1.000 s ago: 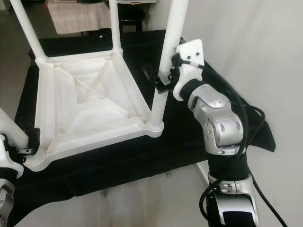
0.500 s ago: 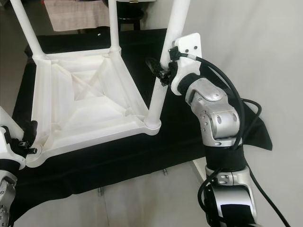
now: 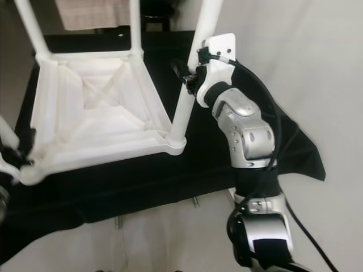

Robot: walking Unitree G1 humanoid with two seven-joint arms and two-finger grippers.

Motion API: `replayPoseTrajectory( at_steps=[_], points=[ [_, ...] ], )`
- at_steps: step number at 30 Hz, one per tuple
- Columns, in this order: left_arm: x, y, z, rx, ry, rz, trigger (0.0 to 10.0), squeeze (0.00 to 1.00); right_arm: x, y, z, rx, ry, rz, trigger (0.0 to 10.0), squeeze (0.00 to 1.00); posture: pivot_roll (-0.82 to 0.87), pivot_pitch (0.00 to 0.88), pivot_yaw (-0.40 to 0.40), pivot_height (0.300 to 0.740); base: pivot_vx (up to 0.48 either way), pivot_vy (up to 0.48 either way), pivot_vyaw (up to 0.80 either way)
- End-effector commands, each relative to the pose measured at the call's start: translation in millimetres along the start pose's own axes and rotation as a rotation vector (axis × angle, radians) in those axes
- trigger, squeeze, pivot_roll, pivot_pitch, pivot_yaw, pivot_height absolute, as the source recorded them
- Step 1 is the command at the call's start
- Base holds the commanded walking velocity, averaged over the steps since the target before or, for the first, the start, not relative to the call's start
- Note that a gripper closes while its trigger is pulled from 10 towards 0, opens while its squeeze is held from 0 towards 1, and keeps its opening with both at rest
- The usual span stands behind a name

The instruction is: Building children table

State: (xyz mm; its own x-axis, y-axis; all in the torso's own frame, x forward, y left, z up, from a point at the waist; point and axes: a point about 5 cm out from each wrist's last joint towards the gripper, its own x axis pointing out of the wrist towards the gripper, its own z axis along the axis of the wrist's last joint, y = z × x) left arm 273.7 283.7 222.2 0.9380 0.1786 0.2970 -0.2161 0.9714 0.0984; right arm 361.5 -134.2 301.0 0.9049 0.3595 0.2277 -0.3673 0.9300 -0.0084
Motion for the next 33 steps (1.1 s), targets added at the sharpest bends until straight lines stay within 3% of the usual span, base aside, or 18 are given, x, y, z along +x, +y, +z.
replayPoseTrajectory(
  at_steps=[1,4,6,7,8,9,10,13,14,17,21,24,25,27,28,29,30,33],
  points=[
    [7.9,33.4,60,0.011,-0.252,0.123,0.0,0.0,-10.9,-36.5,-34,-0.008,0.144,-0.215,0.0,0.0,-0.08,0.137,-0.078,0.74,0.0,0.0,0.0],
    [28.2,28.2,98,0.039,-0.348,0.024,0.0,0.0,-6.6,-37.1,-54,0.063,0.194,-0.265,0.0,0.0,-0.06,0.138,-0.068,0.74,0.0,0.0,0.0],
    [28.2,28.2,98,0.039,-0.348,0.024,0.0,0.0,-6.6,-37.1,-54,0.063,0.194,-0.265,0.0,0.0,-0.06,0.138,-0.068,0.74,0.0,0.0,0.0],
    [47.7,15.2,130,0.062,-0.417,-0.086,0.0,0.0,-2.8,-34.7,-68,0.127,0.228,-0.296,0.0,0.0,-0.04,0.144,-0.052,0.74,0.0,0.0,0.0],
    [47.7,15.2,130,0.062,-0.417,-0.086,0.0,0.0,-2.8,-34.7,-68,0.127,0.228,-0.296,0.0,0.0,-0.04,0.144,-0.052,0.74,0.0,0.0,0.0],
    [64.4,2.2,160,0.082,-0.479,-0.182,0.0,0.0,1.0,-31.1,-79,0.19,0.252,-0.324,0.0,0.0,-0.03,0.145,-0.039,0.74,0.0,0.0,0.0],
    [64.4,2.2,160,0.082,-0.479,-0.182,0.0,0.0,1.0,-31.1,-79,0.19,0.252,-0.324,0.0,0.0,-0.03,0.145,-0.039,0.74,0.0,0.0,0.0],
    [102.4,-38.2,231,0.121,-0.587,-0.405,0.6,0.0,12.2,-15.4,-100,0.362,0.3,-0.391,0.0,0.0,-0.01,0.149,0.009,0.74,0.0,0.0,0.0],
    [102.4,-38.2,231,0.121,-0.587,-0.405,0.6,0.0,12.2,-15.4,-100,0.362,0.3,-0.391,0.0,0.0,-0.01,0.149,0.009,0.74,0.0,0.0,0.0],
    [117.7,-74.0,274,0.146,-0.637,-0.515,0.0,0.0,18.9,-1.7,-111,0.526,0.329,-0.433,0.0,0.0,0.01,0.15,0.042,0.74,0.0,0.0,0.0],
    [119.1,-98.4,299,0.156,-0.668,-0.586,0.7,0.0,21.2,6.2,-119,0.615,0.354,-0.469,0.0,0.0,0.0,0.155,0.07,0.74,0.0,0.0,0.0],
    [118.1,-109.6,308,0.156,-0.682,-0.618,0.1,0.0,21.0,9.2,-123,0.648,0.369,-0.49,0.0,0.0,0.0,0.156,0.075,0.74,0.0,0.0,0.0],
    [117.2,-129.5,315,0.143,-0.687,-0.675,4.9,0.0,18.1,9.9,-132,0.674,0.396,-0.548,0.0,0.0,-0.01,0.159,0.096,0.74,0.0,0.0,0.0],
    [115.8,-142.9,320,0.135,-0.689,-0.714,4.9,0.0,15.6,10.1,-138,0.688,0.415,-0.588,0.0,0.0,-0.01,0.16,0.098,0.74,0.0,0.0,0.0],
    [115.1,-154.6,321,0.12,-0.68,-0.758,10.0,0.0,12.9,9.2,-144,0.702,0.429,-0.628,0.0,0.0,-0.01,0.163,0.103,0.74,0.0,0.0,0.0],
    [115.1,-154.6,321,0.12,-0.68,-0.758,10.0,0.0,12.9,9.2,-144,0.702,0.429,-0.628,0.0,0.0,-0.01,0.163,0.103,0.74,0.0,0.0,0.0],
    [114.0,-169.2,318,0.087,-0.658,-0.826,10.0,1.0,9.2,7.4,-150,0.721,0.442,-0.669,0.0,0.0,-0.01,0.167,0.109,0.74,0.0,0.0,0.0],
    [112.1,-182.1,313,0.058,-0.643,-0.889,10.0,1.0,5.7,5.1,-155,0.731,0.45,-0.701,0.0,0.0,-0.01,0.171,0.111,0.74,0.0,0.0,0.0]
  ],
)
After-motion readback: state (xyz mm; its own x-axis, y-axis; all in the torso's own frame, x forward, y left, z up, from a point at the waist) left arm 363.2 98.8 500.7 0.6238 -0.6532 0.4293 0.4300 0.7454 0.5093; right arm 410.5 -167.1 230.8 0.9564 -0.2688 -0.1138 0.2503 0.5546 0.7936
